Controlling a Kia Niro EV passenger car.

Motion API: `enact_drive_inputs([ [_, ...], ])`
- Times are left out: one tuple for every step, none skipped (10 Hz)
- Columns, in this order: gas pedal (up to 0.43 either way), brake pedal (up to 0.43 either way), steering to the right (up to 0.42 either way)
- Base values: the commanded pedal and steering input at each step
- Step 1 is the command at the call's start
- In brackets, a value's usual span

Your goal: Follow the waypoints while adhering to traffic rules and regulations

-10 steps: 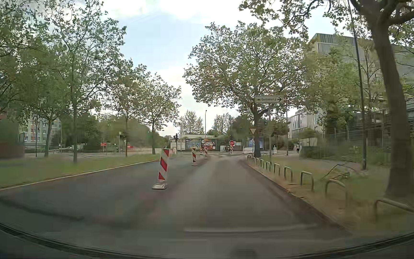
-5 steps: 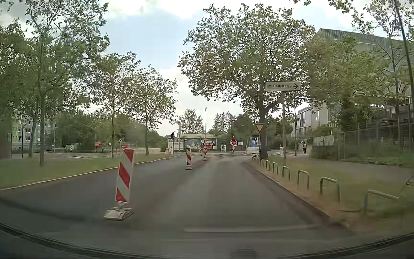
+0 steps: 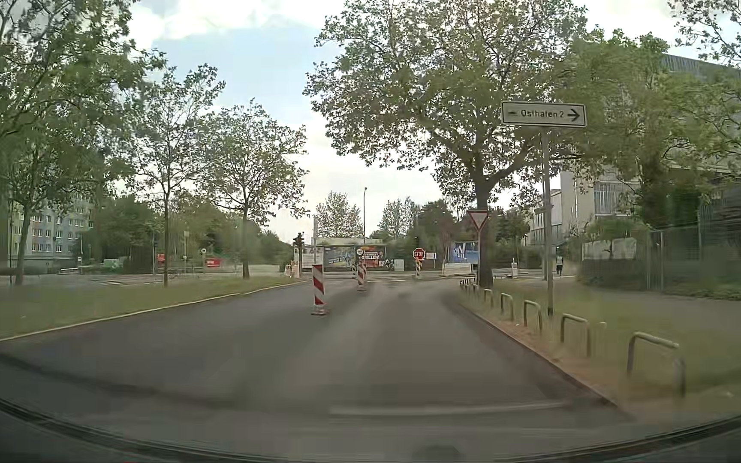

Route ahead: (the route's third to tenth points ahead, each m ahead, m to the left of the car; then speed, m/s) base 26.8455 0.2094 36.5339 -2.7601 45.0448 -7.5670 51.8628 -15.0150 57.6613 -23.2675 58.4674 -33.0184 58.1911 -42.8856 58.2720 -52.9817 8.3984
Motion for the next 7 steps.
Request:
enact_drive_inputs([
  [0.047, 0.030, 0.005],
  [0.047, 0.030, 0.005],
  [0.047, 0.037, 0.005],
  [0.047, 0.030, 0.005],
  [0.047, 0.030, 0.005],
  [0.028, 0.030, 0.005],
  [0.028, 0.030, 0.005],
])
